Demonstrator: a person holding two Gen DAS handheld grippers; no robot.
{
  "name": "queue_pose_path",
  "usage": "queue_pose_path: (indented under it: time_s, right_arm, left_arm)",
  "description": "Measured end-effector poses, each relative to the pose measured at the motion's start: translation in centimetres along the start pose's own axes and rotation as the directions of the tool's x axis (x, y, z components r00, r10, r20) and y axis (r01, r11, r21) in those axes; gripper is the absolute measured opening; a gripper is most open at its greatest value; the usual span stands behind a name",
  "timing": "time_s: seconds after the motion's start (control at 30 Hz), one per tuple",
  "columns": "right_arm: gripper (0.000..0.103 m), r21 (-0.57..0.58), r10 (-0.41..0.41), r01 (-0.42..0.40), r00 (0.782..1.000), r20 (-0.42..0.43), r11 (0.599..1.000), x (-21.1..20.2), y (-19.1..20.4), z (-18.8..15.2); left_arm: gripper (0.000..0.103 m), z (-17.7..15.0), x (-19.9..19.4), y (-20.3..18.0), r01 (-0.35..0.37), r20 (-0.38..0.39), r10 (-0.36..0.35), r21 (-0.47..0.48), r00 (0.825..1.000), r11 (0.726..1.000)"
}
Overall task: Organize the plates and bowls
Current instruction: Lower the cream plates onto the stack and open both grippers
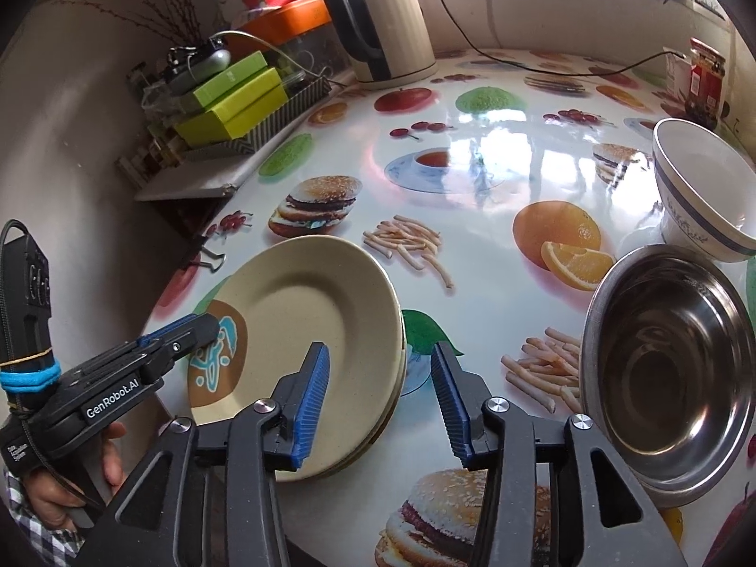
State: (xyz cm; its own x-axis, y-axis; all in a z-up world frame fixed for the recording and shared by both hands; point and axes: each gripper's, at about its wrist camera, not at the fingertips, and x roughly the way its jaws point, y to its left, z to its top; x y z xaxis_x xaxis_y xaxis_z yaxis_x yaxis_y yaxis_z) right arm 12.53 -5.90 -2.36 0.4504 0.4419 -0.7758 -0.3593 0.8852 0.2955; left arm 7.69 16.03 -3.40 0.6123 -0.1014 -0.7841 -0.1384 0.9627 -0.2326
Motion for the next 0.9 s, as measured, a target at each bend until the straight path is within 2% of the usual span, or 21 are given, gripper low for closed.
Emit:
queue_pose_path:
  time_s: [0.1, 0.43, 0.57, 0.63, 0.9]
  right_arm:
    - [0.046, 0.003, -0.01, 0.01, 1.0, 0.008, 1.0, 0.0, 0.0, -0.1]
    - [0.049, 0.005, -0.03, 0.03, 0.999, 0.033, 1.0, 0.0, -0.2, -0.6]
    - [0.049, -0.006, -0.023, 0.023, 0.999, 0.031, 1.0, 0.1, 0.1, -1.0]
    - [0.05, -0.003, -0.017, 0.017, 0.999, 0.027, 1.0, 0.2, 0.1, -1.1]
    - [0.051, 0.007, 0.013, -0.013, 1.0, -0.001, 1.0, 1.2, 0.1, -1.3]
  left_arm:
    - [0.036, 0.0, -0.1, -0.2, -0.019, 0.016, 0.019, 0.019, 1.0, 1.0]
    - [0.041, -0.1, -0.7, -0.7, -0.03, 0.054, 0.027, 0.054, 0.998, 0.998]
    - [0.043, -0.2, -0.8, -0.7, -0.002, 0.045, 0.0, 0.047, 0.999, 0.999]
    - [0.047, -0.3, -0.8, -0.8, -0.002, 0.042, 0.0, 0.049, 0.999, 0.999]
    - [0.048, -0.8, 0.5, 0.5, 0.045, -0.025, -0.045, -0.017, 0.999, 0.999]
